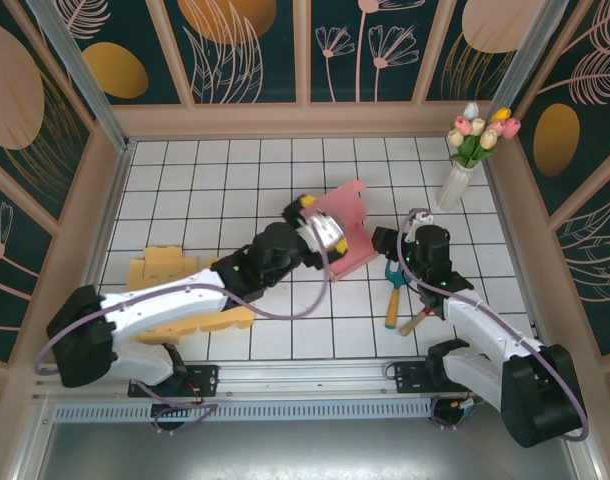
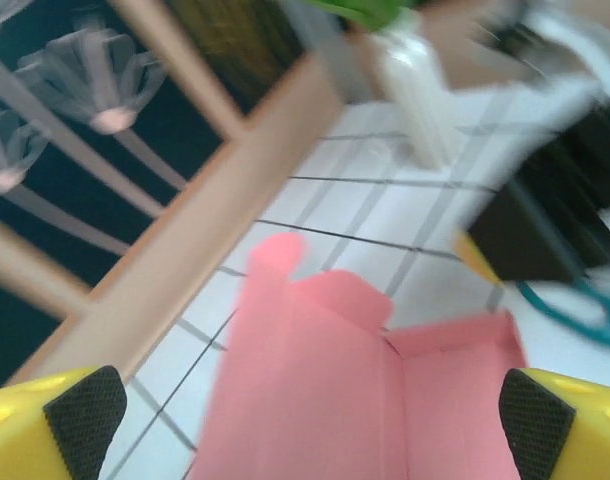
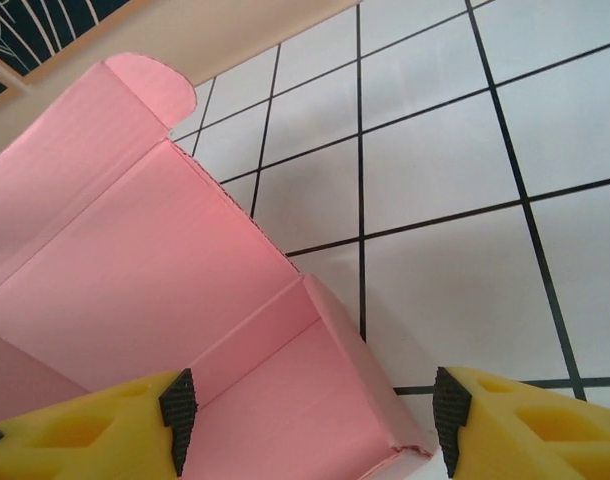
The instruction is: Fold the paper box
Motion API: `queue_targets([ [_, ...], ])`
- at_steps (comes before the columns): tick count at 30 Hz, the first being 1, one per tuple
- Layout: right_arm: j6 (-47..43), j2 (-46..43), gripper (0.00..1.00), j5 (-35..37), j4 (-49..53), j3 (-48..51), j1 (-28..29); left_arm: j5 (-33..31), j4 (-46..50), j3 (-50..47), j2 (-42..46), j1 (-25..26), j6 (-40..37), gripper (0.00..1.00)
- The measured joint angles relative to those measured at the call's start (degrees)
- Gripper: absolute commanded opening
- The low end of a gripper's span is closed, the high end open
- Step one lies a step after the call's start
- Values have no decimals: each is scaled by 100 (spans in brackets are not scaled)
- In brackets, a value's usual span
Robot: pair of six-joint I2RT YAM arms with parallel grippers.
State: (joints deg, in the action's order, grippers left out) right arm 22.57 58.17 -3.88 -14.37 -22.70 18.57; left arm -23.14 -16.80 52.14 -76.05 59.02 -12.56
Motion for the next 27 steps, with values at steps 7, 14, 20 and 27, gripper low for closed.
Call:
queue_targets([
  [7,-321,901,67,-2,2,-343,83,-522,-42,-1478,769,-662,3233,98],
  [14,-516,1040,67,0,-9,-345,105,407,-363,-1615,-107,-1174,3797,98],
  [20,-575,1040,66,0,-26,-345,122,835,-754,-1202,-826,-1257,3797,96],
  [27,-588,1038,64,101,-22,-345,251,1014,-979,-629,-1703,-1263,3786,81],
])
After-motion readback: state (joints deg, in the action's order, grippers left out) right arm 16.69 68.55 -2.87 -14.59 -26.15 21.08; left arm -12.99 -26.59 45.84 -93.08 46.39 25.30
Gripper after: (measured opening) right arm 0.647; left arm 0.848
